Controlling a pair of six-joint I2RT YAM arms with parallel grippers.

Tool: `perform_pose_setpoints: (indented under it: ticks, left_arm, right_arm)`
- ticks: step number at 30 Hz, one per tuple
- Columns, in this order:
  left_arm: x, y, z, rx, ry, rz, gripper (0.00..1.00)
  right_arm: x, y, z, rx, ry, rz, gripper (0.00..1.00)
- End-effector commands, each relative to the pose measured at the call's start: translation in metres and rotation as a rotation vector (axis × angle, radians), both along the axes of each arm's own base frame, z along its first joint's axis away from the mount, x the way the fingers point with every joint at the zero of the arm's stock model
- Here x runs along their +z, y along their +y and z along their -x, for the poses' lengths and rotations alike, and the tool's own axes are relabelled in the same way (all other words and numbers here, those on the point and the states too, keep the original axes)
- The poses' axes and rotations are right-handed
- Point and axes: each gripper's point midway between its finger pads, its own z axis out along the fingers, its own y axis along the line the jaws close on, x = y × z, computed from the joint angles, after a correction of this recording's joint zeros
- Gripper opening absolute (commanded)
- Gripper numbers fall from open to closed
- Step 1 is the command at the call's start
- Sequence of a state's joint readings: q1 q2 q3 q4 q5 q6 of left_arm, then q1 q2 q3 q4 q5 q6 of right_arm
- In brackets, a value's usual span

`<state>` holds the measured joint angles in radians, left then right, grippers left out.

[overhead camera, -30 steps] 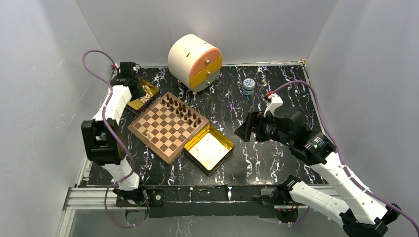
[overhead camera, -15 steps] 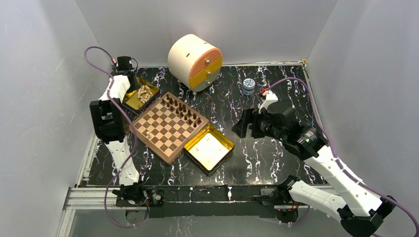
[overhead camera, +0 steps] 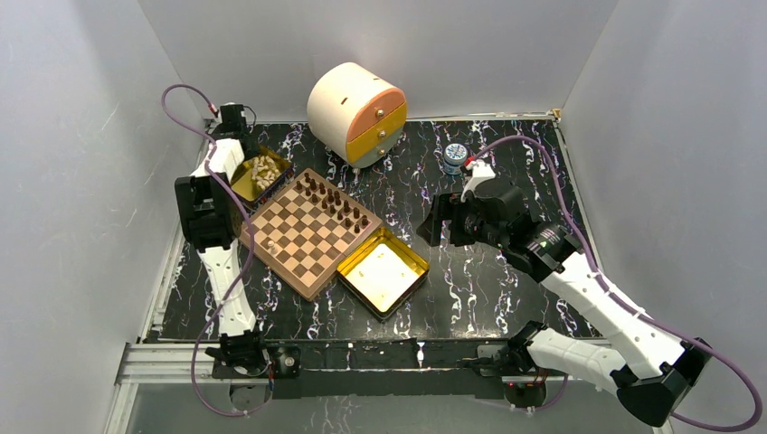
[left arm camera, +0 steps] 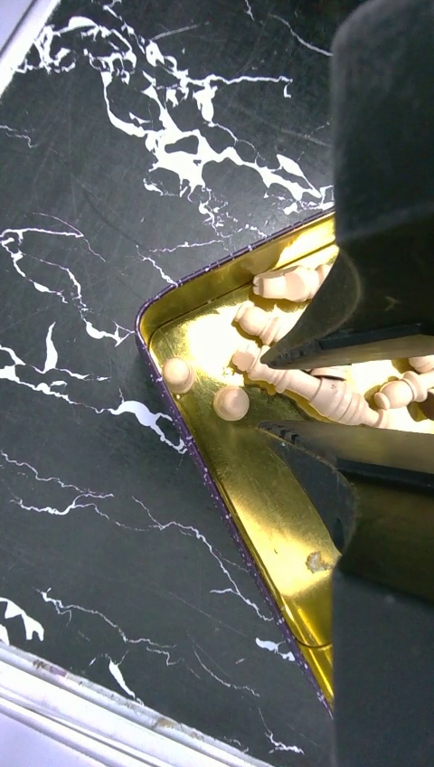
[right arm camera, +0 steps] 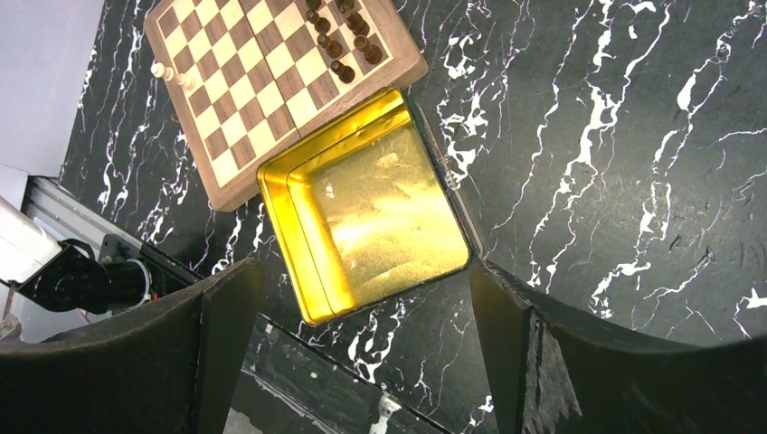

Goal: Set up the chess pieces on the board
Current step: Pick up the chess piece from the storage box.

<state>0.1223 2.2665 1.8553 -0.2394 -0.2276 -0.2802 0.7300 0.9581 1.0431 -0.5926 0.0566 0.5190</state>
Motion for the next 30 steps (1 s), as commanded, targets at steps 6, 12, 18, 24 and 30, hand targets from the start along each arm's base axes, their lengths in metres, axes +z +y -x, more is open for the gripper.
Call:
perform_pose_setpoints:
  ticks: [6,12,18,24,30]
  left_arm:
    - [0.013,0.008,-0.022,-0.013,-0.062,-0.039,0.25]
    - [0.011,0.013,-0.023,-0.011,-0.06,-0.064,0.25]
    - [0.011,0.014,-0.03,-0.014,-0.071,-0.075,0.23]
    - [0.003,0.017,-0.03,-0.012,-0.054,-0.081,0.22]
    - [-0.001,0.019,-0.028,-0.011,-0.046,-0.09,0.22]
  right_arm:
    - [0.028,0.008,-0.014,-0.001,-0.101,-0.04,0.93]
    - [0.024,0.006,-0.015,-0.009,-0.109,-0.034,0.93]
    - [0.019,0.007,-0.018,-0.009,-0.108,-0.016,0.93]
    - [0.017,0.009,-0.021,-0.007,-0.108,-0.012,0.93]
    - [0.018,0.01,-0.023,-0.004,-0.112,-0.009,0.93]
